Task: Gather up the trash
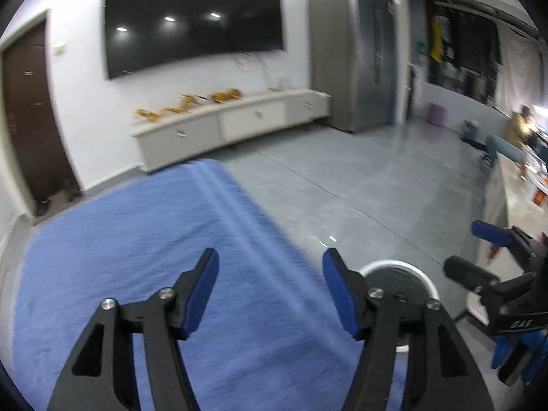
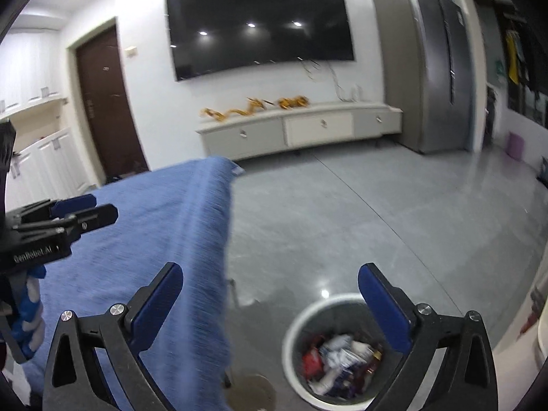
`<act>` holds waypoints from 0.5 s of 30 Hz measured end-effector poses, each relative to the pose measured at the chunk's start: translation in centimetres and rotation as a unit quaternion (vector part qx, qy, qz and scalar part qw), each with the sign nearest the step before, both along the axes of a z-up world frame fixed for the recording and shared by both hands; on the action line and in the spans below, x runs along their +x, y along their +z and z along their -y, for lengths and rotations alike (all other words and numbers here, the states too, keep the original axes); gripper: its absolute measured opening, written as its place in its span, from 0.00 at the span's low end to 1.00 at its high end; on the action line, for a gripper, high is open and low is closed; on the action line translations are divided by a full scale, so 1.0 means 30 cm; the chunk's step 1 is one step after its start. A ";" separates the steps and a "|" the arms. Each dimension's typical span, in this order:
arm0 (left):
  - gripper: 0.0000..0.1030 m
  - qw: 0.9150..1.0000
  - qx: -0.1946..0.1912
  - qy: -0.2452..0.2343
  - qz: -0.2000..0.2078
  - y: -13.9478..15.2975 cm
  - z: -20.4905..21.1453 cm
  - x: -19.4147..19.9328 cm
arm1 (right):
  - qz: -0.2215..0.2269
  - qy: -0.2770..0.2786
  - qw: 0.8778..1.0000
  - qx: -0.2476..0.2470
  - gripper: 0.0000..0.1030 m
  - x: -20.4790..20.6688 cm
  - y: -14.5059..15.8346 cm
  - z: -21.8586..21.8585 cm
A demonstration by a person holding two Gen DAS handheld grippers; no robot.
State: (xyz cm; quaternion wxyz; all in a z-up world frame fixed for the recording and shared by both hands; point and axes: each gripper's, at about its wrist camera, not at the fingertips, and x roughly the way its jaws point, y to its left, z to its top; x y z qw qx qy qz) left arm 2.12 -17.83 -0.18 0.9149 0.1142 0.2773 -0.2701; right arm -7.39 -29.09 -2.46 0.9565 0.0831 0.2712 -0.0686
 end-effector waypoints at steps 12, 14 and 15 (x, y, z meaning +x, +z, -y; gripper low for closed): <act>0.74 0.986 -0.015 0.146 0.075 0.098 -0.415 -0.040 | 0.036 0.056 0.997 -0.043 1.00 0.135 0.111 -0.312; 0.78 0.983 -0.018 0.165 0.084 0.102 -0.470 -0.042 | 0.044 0.058 0.997 -0.036 1.00 0.145 0.129 -0.343; 0.79 0.981 -0.020 0.173 0.086 0.104 -0.490 -0.044 | 0.045 0.059 0.997 -0.033 1.00 0.151 0.137 -0.354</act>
